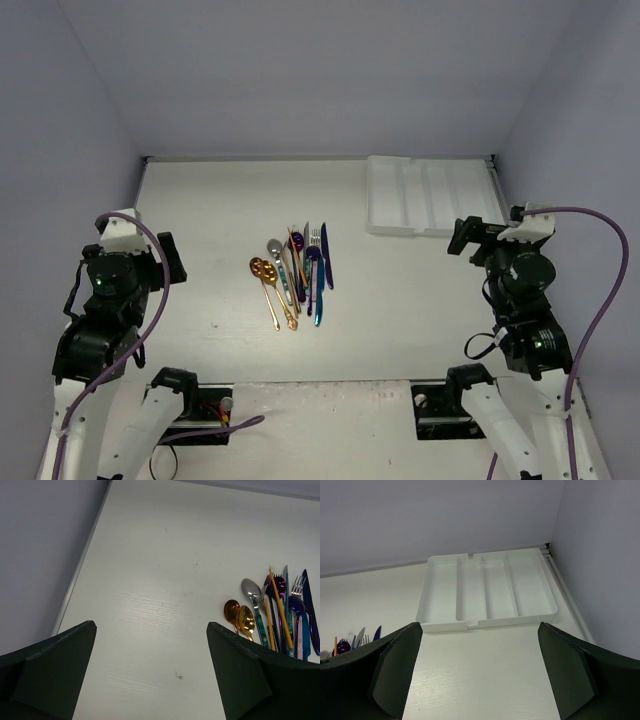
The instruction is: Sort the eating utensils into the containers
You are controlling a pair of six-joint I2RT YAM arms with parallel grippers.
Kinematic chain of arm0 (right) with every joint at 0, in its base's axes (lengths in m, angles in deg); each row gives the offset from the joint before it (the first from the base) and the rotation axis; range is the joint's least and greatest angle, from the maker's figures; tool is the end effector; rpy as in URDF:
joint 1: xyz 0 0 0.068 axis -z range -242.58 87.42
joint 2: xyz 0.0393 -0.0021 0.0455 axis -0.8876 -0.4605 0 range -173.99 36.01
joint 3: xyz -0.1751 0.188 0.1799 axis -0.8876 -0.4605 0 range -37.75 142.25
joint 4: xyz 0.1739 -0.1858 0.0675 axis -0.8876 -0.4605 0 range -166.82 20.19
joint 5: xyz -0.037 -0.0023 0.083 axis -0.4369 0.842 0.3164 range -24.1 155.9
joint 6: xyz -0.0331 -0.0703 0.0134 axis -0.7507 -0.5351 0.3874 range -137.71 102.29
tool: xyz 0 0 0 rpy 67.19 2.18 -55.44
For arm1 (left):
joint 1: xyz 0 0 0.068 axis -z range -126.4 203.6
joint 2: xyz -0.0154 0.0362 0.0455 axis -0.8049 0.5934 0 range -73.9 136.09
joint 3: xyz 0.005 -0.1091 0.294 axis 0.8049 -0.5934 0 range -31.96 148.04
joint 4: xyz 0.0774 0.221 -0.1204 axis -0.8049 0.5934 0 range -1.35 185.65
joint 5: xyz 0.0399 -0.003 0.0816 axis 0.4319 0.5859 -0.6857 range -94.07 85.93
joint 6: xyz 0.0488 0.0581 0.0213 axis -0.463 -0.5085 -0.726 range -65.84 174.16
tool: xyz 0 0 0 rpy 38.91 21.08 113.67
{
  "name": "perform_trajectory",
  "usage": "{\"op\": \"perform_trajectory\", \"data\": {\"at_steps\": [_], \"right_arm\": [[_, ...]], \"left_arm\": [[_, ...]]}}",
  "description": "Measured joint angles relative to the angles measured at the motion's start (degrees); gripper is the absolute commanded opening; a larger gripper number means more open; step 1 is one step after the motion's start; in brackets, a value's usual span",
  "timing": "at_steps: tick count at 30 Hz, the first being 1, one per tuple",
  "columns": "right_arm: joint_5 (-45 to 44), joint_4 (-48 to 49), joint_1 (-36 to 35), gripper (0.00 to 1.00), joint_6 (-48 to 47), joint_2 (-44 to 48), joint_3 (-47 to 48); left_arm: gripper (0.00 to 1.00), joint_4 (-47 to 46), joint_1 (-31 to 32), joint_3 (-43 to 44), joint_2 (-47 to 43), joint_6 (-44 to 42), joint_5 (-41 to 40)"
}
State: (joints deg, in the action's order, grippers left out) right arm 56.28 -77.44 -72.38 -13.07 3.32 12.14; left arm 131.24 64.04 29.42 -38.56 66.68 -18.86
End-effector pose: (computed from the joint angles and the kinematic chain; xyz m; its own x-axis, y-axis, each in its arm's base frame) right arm 0.1195 0.0091 0.4325 0.1630 0.1091 -0.9806 -0.0188 0.9940 0.1074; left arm 0.1010 -0.0010 0.4131 -0.2594 -0.1653 -0.9515 -0.1248 0.9827 -0.1367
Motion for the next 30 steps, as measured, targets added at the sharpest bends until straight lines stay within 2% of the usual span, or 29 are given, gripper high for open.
{"op": "perform_trajectory", "data": {"at_steps": [11, 19, 26, 30], "right_arm": [[0.2, 0.1, 0.0, 1.0, 4.6, -7.3, 0.3], [2.4, 0.1, -2.3, 0.99, 6.6, -25.5, 5.6], [-1.8, 0.6, -16.3, 0.79, 9.8, -39.5, 11.5], [-3.4, 2.1, -23.5, 0.68, 13.3, -50.5, 15.4]], "left_arm": [[0.91, 1.7, 0.0, 1.8, 2.4, 1.4, 0.9], [0.91, 2.1, 0.4, 2.1, 3.3, 1.4, 1.4], [0.91, 2.3, 0.9, 2.1, 6.0, 1.6, 3.2], [0.91, 2.5, 1.0, 2.1, 7.2, 1.8, 4.2]]}}
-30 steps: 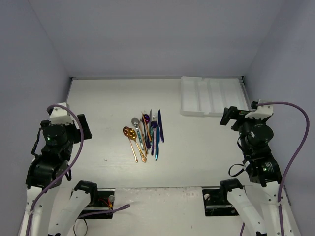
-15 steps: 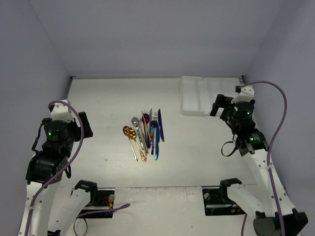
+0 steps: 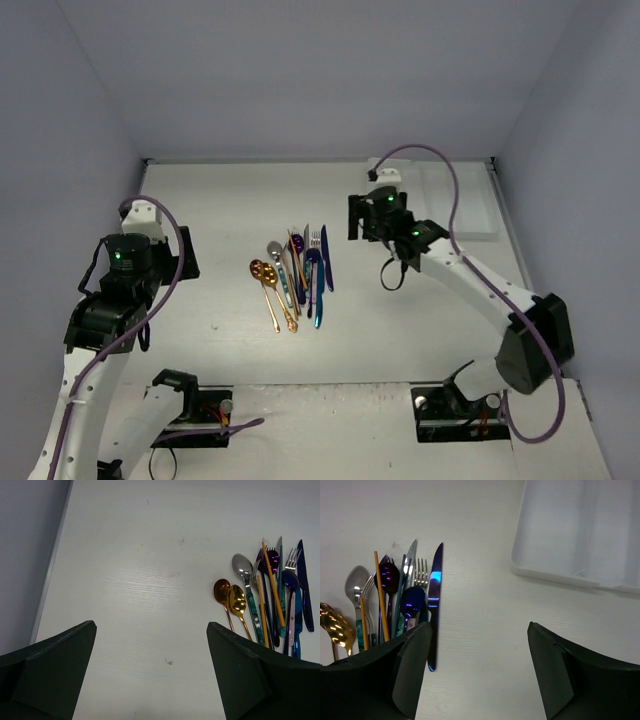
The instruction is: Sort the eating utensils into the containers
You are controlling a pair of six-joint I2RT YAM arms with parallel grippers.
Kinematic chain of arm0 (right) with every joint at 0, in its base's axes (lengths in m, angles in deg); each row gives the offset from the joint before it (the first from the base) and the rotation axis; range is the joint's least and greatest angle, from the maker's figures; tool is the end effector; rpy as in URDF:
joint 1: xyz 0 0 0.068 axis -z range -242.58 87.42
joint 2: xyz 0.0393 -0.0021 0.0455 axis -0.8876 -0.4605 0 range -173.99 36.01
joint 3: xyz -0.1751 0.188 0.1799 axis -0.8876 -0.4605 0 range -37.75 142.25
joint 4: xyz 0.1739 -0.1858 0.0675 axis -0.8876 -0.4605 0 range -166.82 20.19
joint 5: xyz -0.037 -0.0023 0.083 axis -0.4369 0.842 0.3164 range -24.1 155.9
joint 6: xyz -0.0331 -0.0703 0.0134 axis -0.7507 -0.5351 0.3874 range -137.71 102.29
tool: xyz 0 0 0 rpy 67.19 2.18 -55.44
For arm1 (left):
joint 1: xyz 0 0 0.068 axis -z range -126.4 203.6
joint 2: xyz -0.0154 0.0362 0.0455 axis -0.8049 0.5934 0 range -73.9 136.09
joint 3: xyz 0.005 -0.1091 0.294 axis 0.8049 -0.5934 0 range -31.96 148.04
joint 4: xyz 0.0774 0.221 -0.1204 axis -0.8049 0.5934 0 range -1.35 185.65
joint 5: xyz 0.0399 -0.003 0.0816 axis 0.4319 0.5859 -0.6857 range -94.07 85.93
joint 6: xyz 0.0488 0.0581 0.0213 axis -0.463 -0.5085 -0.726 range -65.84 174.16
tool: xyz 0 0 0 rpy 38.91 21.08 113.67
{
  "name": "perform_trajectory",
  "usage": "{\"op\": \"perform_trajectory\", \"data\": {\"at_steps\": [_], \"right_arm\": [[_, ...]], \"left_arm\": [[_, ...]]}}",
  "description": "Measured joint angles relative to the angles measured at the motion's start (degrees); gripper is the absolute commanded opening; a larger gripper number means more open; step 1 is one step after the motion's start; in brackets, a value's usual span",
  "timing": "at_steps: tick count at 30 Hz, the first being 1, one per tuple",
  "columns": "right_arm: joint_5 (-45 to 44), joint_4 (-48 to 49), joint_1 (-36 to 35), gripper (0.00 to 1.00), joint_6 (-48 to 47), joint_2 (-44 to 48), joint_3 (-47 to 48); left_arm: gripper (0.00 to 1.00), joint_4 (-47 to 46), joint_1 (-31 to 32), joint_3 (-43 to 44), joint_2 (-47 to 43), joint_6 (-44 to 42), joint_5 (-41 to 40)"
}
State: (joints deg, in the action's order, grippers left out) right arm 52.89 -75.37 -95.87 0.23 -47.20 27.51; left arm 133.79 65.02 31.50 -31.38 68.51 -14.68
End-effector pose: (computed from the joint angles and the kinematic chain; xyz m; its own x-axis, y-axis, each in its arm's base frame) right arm 0.3139 0.1879 0.3425 -0.4287 0.0775 -0.9001 -0.2420 0.9501 0.1970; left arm 0.1316 -0.0138 0.4070 -0.3968 -0.1684 -0.9023 -0.0707 0.9857 -0.1528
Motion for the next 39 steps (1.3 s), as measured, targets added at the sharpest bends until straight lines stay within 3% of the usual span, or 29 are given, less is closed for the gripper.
{"op": "perform_trajectory", "data": {"at_steps": [6, 14, 25, 39], "right_arm": [[-0.9, -0.1, -4.3, 0.6, 4.7, -14.5, 3.9], [-1.1, 0.3, -6.7, 0.52, 8.2, -23.9, 9.0], [-2.2, 0.8, -8.6, 0.4, 12.8, -26.9, 6.6], [-4.3, 2.2, -8.4, 0.39, 14.2, -28.1, 4.6]], "left_arm": [[0.91, 0.7, 0.5, 0.0, 0.6, 1.1, 1.2], [0.91, 1.4, 1.2, 0.0, 1.2, 1.9, 2.3], [0.91, 2.0, 1.7, 0.0, 1.6, 2.7, 3.3], [0.91, 2.2, 1.8, 0.0, 1.6, 2.9, 3.6]]}}
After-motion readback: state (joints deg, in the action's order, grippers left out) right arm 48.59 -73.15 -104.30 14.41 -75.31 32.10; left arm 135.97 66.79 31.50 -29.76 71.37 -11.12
